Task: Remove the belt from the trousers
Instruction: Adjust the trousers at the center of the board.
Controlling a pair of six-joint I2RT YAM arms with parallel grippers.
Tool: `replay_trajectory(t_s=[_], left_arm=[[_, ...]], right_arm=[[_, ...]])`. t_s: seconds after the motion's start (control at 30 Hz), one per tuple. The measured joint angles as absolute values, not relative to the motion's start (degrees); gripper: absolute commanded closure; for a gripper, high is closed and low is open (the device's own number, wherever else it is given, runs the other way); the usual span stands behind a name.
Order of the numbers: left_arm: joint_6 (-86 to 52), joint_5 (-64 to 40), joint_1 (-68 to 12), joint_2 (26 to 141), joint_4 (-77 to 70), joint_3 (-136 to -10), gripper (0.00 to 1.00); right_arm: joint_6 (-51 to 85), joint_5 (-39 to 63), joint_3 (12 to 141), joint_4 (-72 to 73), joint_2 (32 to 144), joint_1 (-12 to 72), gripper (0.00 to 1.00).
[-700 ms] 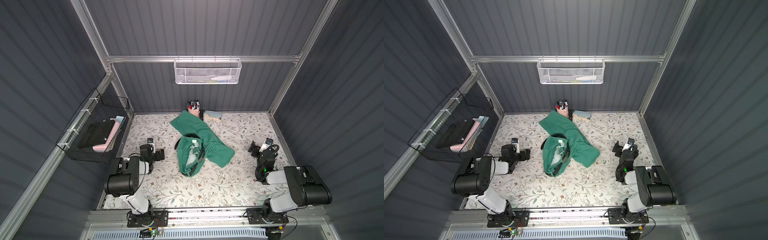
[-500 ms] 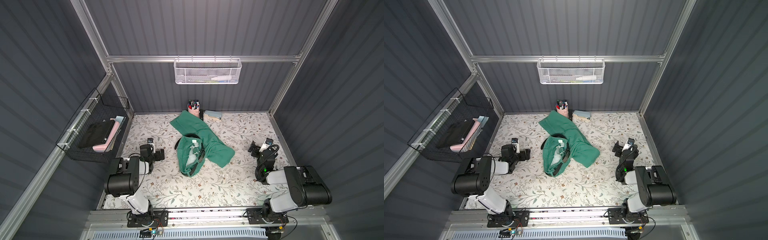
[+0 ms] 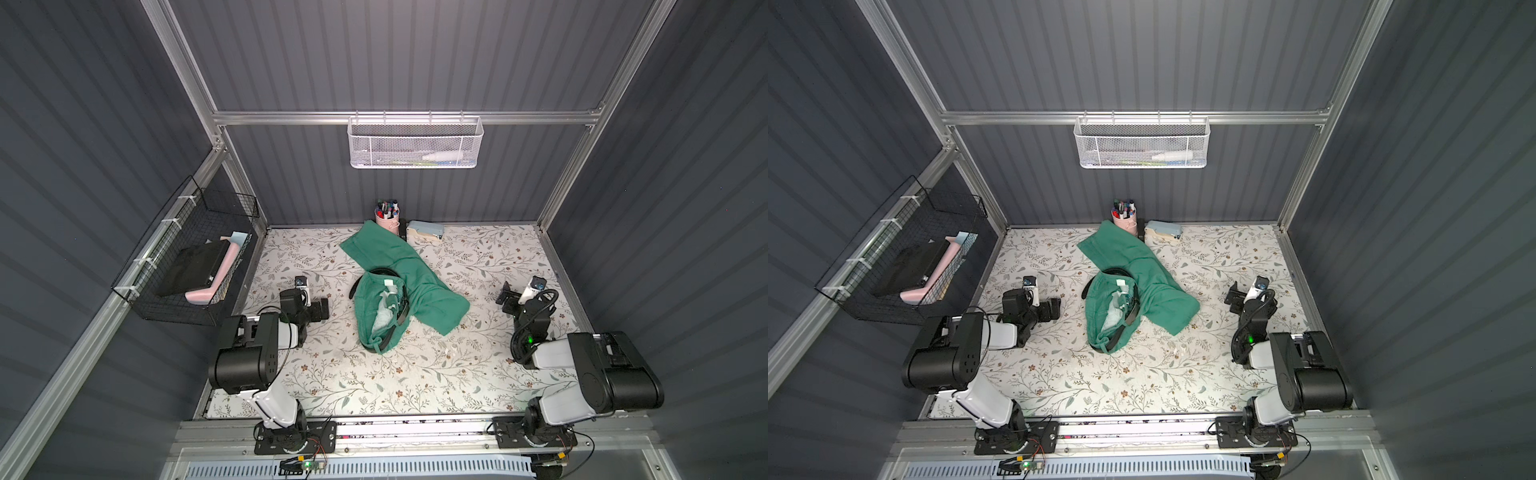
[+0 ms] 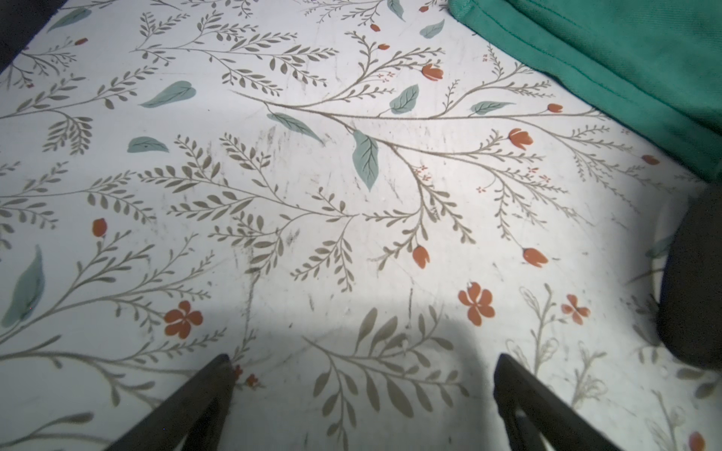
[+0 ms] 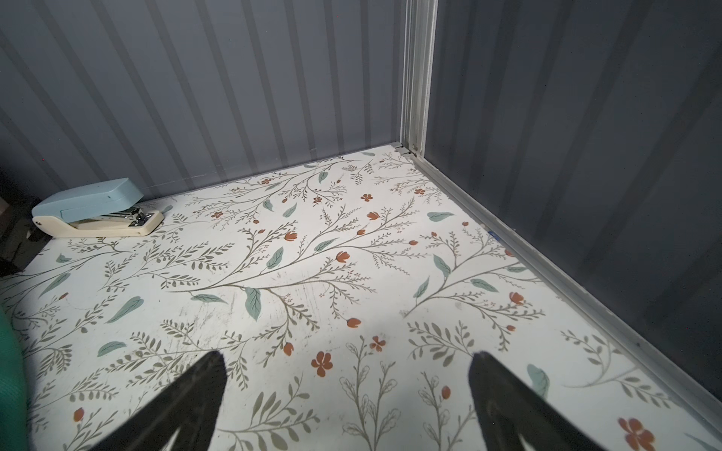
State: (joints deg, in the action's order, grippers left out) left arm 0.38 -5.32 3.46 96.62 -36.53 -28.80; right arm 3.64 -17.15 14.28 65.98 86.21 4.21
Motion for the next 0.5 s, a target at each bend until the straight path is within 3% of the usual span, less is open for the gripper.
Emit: replay_trajectory(t_s=[0.3, 0.5], left_arm=[[0.38, -4.34, 3.09, 96.25, -35.79, -28.82, 0.0], [0.38, -1.39, 2.33, 85.27, -16.05, -33.85, 0.0]], right_arm=[[3.14, -16.05, 14.24, 66.04, 85.93, 4.21, 0.01], [1.85, -9.93, 20.01, 51.31, 74.81, 4.23, 0.02]])
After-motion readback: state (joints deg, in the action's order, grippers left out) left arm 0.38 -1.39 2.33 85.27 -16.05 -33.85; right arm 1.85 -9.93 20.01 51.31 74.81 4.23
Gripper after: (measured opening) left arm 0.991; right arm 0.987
